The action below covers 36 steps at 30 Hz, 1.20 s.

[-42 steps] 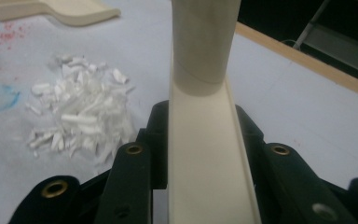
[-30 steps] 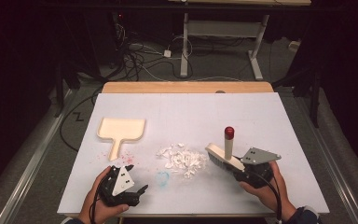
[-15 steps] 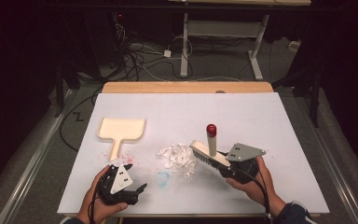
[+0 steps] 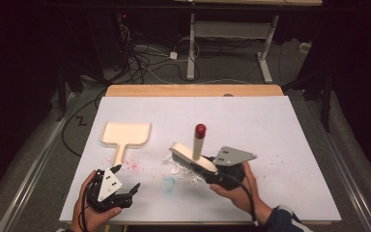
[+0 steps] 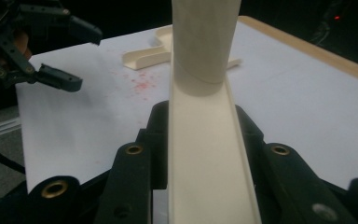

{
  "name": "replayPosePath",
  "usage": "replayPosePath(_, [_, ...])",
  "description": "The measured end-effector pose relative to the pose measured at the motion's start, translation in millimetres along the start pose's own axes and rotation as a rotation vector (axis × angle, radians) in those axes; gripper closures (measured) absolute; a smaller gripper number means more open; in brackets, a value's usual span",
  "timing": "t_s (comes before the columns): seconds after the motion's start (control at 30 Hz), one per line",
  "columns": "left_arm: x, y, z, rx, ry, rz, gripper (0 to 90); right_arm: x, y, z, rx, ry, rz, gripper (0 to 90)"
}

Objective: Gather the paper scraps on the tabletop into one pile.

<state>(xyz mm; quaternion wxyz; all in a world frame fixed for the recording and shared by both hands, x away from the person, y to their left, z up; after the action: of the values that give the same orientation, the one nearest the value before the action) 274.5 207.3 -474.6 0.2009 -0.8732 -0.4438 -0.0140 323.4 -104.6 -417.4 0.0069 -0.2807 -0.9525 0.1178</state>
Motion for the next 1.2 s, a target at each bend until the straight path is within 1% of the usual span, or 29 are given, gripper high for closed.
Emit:
replayPosePath(0.03, [2.7,-3.9,1.5,-0.009,-0.01,-0.004,17.0,12.6,15.5,4.1,0.017,-0.006,-0.017,68.2])
replayPosePath(0.07, [3.3,-4.8,2.0,-0.016,-0.016,-0.003,17.1,18.2,22.6,7.2,0.022,-0.007,-0.013,68.2])
replayPosePath(0.1, [3.3,-4.8,2.0,-0.016,-0.016,-0.003,17.1,23.5,29.8,10.6,0.025,0.002,-0.01,68.2])
replayPosePath(0.13, [2.1,-5.5,1.6,-0.025,-0.015,0.005,17.1,27.4,36.7,15.1,0.031,0.001,-0.011,68.2])
replayPosePath(0.17, [2.1,-5.5,1.6,-0.025,-0.015,0.005,17.1,27.4,36.7,15.1,0.031,0.001,-0.011,68.2])
replayPosePath(0.2, [-1.4,-5.1,1.2,-0.026,-0.003,0.012,17.1,35.1,50.2,26.4,0.057,0.013,0.004,68.2])
replayPosePath(0.27, [-4.0,-4.2,1.6,-0.02,0.004,0.025,17.1,39.2,57.4,34.3,0.068,0.021,-0.004,68.2])
replayPosePath(0.3, [-4.8,-3.4,2.2,-0.016,0.005,0.032,17.1,40.6,58.6,35.3,0.05,0.02,-0.002,68.2])
replayPosePath(0.37, [-5.5,-2.5,2.7,-0.01,0.008,0.037,17.1,41.9,59.8,34.1,0.057,-0.012,0.012,68.2])
replayPosePath(0.4, [-6.6,-1.1,3.1,-0.007,0.009,0.046,17.1,40.3,58.7,34.0,0.058,-0.03,0.021,68.2])
replayPosePath(0.43, [-6.6,-0.1,2.9,-0.013,0.019,0.049,17.1,38.0,56.7,34.4,0.059,-0.031,0.032,68.2])
replayPosePath(0.47, [-7.0,0.6,3.3,-0.008,0.02,0.051,17.0,34.3,54.6,35.0,0.064,-0.036,0.048,68.2])
replayPosePath(0.5, [-8.3,1.1,3.8,0.0,0.009,0.057,17.1,29.7,52.6,35.2,0.068,-0.035,0.07,68.2])
replayPosePath(0.53, [-8.1,1.9,3.4,-0.003,0.022,0.059,17.1,24.3,50.4,35.5,0.074,-0.031,0.082,68.3])
replayPosePath(0.57, [-8.1,1.9,3.4,-0.003,0.022,0.059,17.0,19.4,47.7,35.4,0.083,-0.021,0.094,68.2])
replayPosePath(0.6, [-8.4,2.3,3.1,-0.001,0.028,0.061,17.0,19.4,47.7,35.4,0.083,-0.021,0.094,68.2])
replayPosePath(0.63, [-10.1,3.8,2.7,-0.001,0.029,0.065,17.1,12.3,42.8,35.3,0.089,-0.023,0.103,68.2])
replayPosePath(0.67, [-10.1,3.8,2.7,-0.001,0.029,0.065,17.0,10.0,40.8,34.3,0.086,-0.016,0.108,68.3])
replayPosePath(0.7, [-10.9,5.4,2.4,0.002,0.032,0.071,17.1,7.9,38.3,32.5,0.083,-0.02,0.109,68.2])
replayPosePath(0.8, [-12.1,7.3,2.3,0.012,0.042,0.079,17.1,4.2,28.7,23.3,0.053,-0.017,0.092,68.2])
replayPosePath(0.87, [-12.2,7.6,2.4,0.014,0.042,0.082,17.1,2.4,18.7,15.0,0.036,-0.031,0.072,68.1])
replayPosePath(1.0, [-12.0,6.2,2.4,0.011,0.044,0.08,17.1,-1.4,-7.5,1.1,0.024,-0.056,0.034,68.1])
replayPosePath(1.1, [-12.2,5.6,1.8,0.009,0.046,0.076,17.0,-6.5,-29.0,-3.2,0.016,-0.058,0.033,68.2])
replayPosePath(1.17, [-12.6,5.3,1.7,0.01,0.048,0.076,17.1,-10.8,-42.2,-3.6,0.041,-0.073,0.028,68.2])
replayPosePath(1.2, [-12.7,5.3,1.8,0.011,0.048,0.077,17.1,-13.1,-49.2,-2.7,0.056,-0.087,0.048,68.2])
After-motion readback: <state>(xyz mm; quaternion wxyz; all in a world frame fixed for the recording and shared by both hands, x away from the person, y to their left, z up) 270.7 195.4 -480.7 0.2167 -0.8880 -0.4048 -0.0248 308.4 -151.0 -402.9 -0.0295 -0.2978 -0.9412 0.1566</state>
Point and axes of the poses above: each handheld gripper's, and its own axes: y roughly forward along the jaws, z roughly out of its underside, x roughly to its left, the point moved 3 cm from there along y, roughly forward along the jaws, and after that the axes turned 15 degrees about -x, right-handed, at the moved point
